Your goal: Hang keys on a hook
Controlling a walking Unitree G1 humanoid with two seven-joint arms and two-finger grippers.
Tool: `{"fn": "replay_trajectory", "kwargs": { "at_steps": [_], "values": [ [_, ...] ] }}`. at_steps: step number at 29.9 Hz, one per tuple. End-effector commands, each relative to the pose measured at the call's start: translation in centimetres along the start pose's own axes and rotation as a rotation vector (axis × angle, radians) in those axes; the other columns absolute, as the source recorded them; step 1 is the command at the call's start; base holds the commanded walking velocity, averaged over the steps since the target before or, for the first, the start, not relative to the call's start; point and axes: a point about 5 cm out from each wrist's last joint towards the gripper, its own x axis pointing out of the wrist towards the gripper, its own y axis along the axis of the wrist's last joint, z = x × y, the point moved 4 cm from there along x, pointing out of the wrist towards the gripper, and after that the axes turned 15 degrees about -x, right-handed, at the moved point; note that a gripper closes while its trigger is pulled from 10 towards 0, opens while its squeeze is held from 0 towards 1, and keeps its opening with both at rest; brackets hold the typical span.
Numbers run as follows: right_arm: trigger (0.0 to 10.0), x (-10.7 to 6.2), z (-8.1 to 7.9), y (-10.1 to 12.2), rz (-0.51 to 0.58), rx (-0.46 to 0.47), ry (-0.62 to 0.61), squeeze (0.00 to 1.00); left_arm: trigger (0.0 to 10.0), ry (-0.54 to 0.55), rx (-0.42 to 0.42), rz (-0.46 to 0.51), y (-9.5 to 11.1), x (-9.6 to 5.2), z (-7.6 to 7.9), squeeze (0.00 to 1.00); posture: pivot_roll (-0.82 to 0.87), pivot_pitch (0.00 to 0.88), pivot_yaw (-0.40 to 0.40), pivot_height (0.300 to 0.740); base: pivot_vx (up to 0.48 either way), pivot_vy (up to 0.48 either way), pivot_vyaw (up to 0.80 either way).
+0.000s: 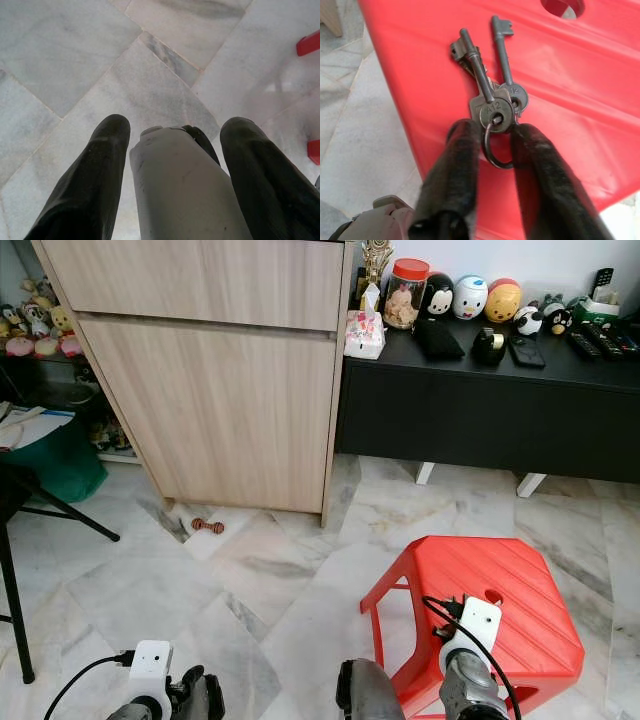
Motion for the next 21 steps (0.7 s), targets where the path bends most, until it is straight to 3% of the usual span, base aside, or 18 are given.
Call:
{"fn": "replay_trajectory", "kwargs": {
  "at_steps": [1, 11, 21],
  "values": [
    [0.0, 0.0, -0.3, -0.1, -0.003, -0.006, 0.000, 0.00, 10.0, 0.013, -0.003, -0.141, -3.8, -1.0, -0.2, 0.00, 0.11, 0.100, -0.100, 0.597, 0.000, 0.000, 0.00],
    [0.0, 0.0, -0.5, 0.5, 0.022, -0.021, -0.013, 0.00, 10.0, 0.017, -0.003, -0.141, -3.7, -0.9, -0.2, 0.00, 0.11, 0.090, -0.100, 0.597, 0.000, 0.000, 0.00],
    [0.0, -0.4, 0.0, 3.8, 0.205, 0.021, -0.087, 0.00, 10.0, 0.015, -0.001, -0.137, -3.5, -0.8, -0.2, 0.00, 0.10, 0.078, -0.101, 0.597, 0.000, 0.000, 0.00]
  ]
}}
